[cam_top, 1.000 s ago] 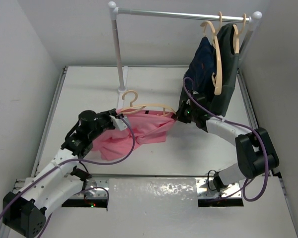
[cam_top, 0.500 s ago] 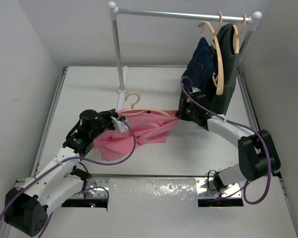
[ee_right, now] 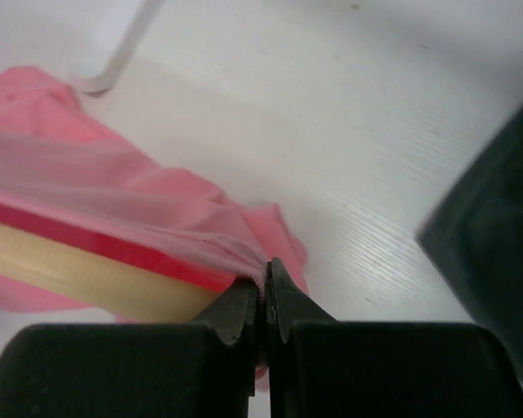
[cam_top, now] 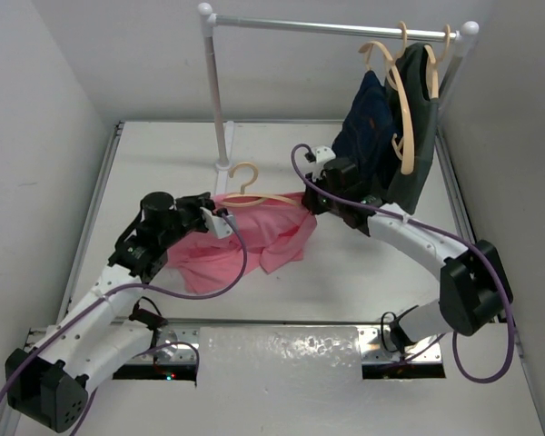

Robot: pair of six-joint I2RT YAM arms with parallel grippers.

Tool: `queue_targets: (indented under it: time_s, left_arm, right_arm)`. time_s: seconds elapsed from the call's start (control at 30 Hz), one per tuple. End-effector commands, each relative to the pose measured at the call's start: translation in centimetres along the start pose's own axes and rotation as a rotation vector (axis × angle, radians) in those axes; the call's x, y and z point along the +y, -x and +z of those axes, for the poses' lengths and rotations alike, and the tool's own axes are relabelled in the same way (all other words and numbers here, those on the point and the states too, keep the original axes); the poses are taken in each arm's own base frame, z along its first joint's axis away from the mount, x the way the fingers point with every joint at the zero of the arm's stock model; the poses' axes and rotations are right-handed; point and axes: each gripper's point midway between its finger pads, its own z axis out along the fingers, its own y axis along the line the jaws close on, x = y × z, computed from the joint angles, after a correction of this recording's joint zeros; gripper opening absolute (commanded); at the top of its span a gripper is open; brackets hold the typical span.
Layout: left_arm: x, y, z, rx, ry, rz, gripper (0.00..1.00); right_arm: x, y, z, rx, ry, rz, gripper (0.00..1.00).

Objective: Place the t-shirt on the hanger

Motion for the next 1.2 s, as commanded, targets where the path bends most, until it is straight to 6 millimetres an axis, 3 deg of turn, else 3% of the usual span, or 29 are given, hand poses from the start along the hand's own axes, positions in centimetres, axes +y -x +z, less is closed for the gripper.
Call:
queue_targets:
  time_s: [0.0,0.13,0.23,0.33,0.47,0.5,0.53,0.6,0.63,0.77,0.8,0.87,1.1,1.17]
  left_arm:
    - [0.6,2.8,0.1,-0.115,-0.012,-0.057,0.00]
    - [-1.1,3.7,0.7,-0.173,-0.083,-0.102,0.00]
    - [-3.2,3.3,1.4,-0.133,-0.114,0.039,0.00]
    - [-2.9,3.8,2.6,-0.133,-0.081,0.048,0.00]
    - [-2.0,4.8,4.0,-0.103,-0.055,0.019,0.00]
    - [-0.9,4.9,4.1,-0.098,-0.012,0.018,0.00]
    - [-0.5,5.1,4.0,-0.098,-0.003,0.020,0.00]
    - [-0.6,5.3,3.7,-0.109,-0.011,0.034,0.00]
    - [-1.7,5.6,3.2,-0.135,-0.055,0.038,0.00]
    - [-3.9,7.2,1.9,-0.260,-0.115,0.069,0.00]
    - [-3.9,7.6,1.5,-0.288,-0.109,0.086,0.00]
    - [-4.0,7.5,1.6,-0.286,-0.108,0.083,0.00]
    - [-3.6,7.9,1.8,-0.291,-0.114,0.065,0.00]
    - [-3.3,8.3,1.8,-0.297,-0.112,0.029,0.00]
  right_arm:
    - [4.6,2.3,-1.2,-0.037,0.230,-0.091,0.00]
    - [5.8,1.3,-2.7,0.035,0.262,-0.190,0.00]
    - [3.6,1.0,-3.9,0.062,0.136,-0.232,0.00]
    - [3.5,0.6,-4.3,0.086,0.116,-0.251,0.00]
    - [6.8,0.0,-4.5,0.097,0.238,-0.238,0.00]
    - [7.5,0.0,-4.9,0.089,0.276,-0.228,0.01]
    - [8.6,-0.2,-5.5,0.094,0.347,-0.228,0.17]
    - [8.7,-0.4,-6.3,0.097,0.371,-0.250,0.38]
    - [8.6,-0.1,-6.8,0.086,0.377,-0.295,0.52]
    - [8.0,-0.9,-7.8,0.152,0.387,-0.389,0.54]
    - [8.1,-0.3,-8.0,0.147,0.394,-0.413,0.55]
    - [8.0,-1.0,-8.1,0.188,0.400,-0.419,0.59]
    - [9.5,2.2,-7.2,0.114,0.431,-0.482,0.55]
    - [10.6,2.2,-7.1,0.099,0.497,-0.509,0.54]
